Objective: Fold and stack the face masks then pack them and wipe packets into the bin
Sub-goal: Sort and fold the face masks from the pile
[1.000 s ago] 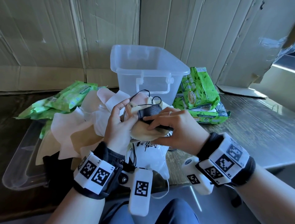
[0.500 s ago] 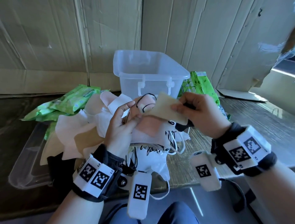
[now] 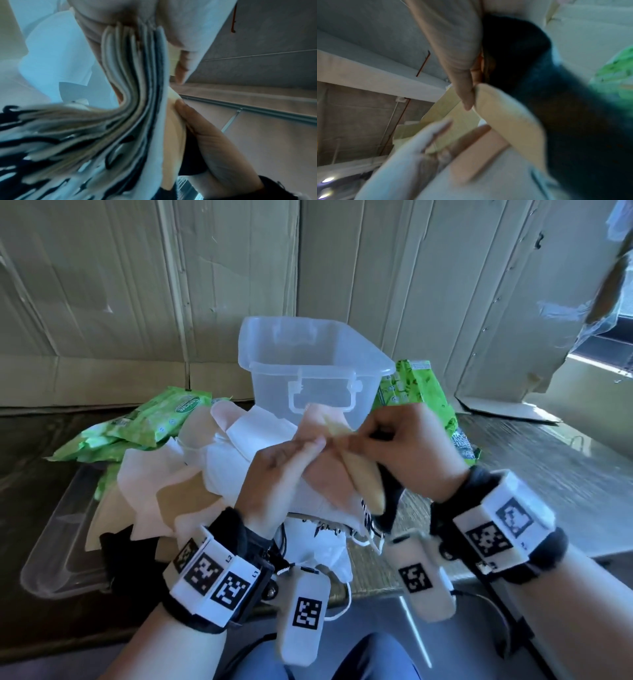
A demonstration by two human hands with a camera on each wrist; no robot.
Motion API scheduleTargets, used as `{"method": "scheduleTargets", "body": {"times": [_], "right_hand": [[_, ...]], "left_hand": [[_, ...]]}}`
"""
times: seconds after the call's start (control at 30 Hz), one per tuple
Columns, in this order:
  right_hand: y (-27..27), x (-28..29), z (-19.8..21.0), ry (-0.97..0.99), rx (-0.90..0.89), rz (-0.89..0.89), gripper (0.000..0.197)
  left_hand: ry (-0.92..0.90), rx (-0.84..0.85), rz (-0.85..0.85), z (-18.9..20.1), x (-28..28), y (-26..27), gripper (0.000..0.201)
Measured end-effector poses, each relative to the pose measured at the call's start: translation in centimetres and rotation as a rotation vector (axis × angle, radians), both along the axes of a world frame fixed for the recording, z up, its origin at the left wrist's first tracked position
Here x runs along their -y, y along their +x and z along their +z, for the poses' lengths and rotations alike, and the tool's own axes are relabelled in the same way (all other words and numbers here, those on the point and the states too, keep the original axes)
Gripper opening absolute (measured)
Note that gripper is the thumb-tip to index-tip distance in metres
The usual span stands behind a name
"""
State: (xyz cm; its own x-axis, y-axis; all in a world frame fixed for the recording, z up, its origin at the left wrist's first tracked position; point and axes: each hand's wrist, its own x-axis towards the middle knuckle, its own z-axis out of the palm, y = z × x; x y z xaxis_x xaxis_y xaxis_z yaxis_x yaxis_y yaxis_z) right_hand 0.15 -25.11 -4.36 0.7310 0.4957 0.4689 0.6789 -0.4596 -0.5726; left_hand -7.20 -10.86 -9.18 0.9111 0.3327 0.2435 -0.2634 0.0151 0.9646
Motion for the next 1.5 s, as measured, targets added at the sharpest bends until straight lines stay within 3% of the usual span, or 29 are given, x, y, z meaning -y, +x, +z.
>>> {"method": "scheduleTargets", "body": {"times": [0.1,0.2,0.23,0.33,0.43,0.57,0.67,0.83,0.93,1.03,1.13,1.27,1.37,1.5], "right_hand": [[-0.7,-0.5,-0.7,-0.106,0.087,0.052,0.029],[-1.3,0.0,-0.5,-0.151,0.019,0.129,0.021],[-1.3,0.2,-0.6,-0.156,-0.029,0.166,0.013],[-0.9,0.4,-1.3,-0.161,-0.142,0.213,0.041],[-0.4,0.2,-1.7,-0.097,-0.17,0.166,0.056],[0.8,1.1,-1.0,0.051,-0.13,-0.006,0.06],[1.5,2.2,0.1,0.236,-0.097,-0.098,0.052],[0.4,3.0,1.5,0.387,-0.109,0.017,0.035],[-0.4,2.9,1.6,0.293,-0.154,0.132,0.037],[-1.2,3.1,1.5,0.151,-0.252,0.278,0.038],[-1.5,3.5,1.4,0.09,-0.364,0.371,0.034],[-0.8,3.8,0.9,0.176,-0.33,0.245,0.033],[0.2,4.0,0.1,0.278,-0.337,0.082,0.036],[0.5,4.3,-1.1,0.34,-0.491,0.182,0.031]], "left_hand": [[-0.074,-0.016,-0.048,0.4,0.3,-0.4,0.035],[-0.031,-0.006,-0.012,0.0,0.3,-0.2,0.051],[-0.015,-0.015,0.004,-0.2,0.3,-0.2,0.047],[0.08,-0.034,0.082,-0.9,0.1,0.1,0.009],[0.136,-0.029,0.075,-1.4,-0.3,0.3,0.01],[0.129,0.07,0.093,-0.9,-0.5,0.2,0.05],[0.153,0.105,0.079,-1.0,-0.8,0.0,0.063],[0.171,0.072,0.059,-0.4,0.0,0.0,0.028],[0.124,0.039,0.073,0.1,0.8,0.0,0.032],[0.008,-0.002,0.03,0.7,1.4,-0.1,0.017],[0.0,0.006,-0.055,0.9,1.7,-0.2,0.035],[0.027,0.005,-0.02,0.5,2.2,0.2,0.015],[0.06,0.033,0.053,0.2,2.3,0.5,0.014],[0.029,0.027,0.14,-0.1,1.9,1.0,0.017]]}}
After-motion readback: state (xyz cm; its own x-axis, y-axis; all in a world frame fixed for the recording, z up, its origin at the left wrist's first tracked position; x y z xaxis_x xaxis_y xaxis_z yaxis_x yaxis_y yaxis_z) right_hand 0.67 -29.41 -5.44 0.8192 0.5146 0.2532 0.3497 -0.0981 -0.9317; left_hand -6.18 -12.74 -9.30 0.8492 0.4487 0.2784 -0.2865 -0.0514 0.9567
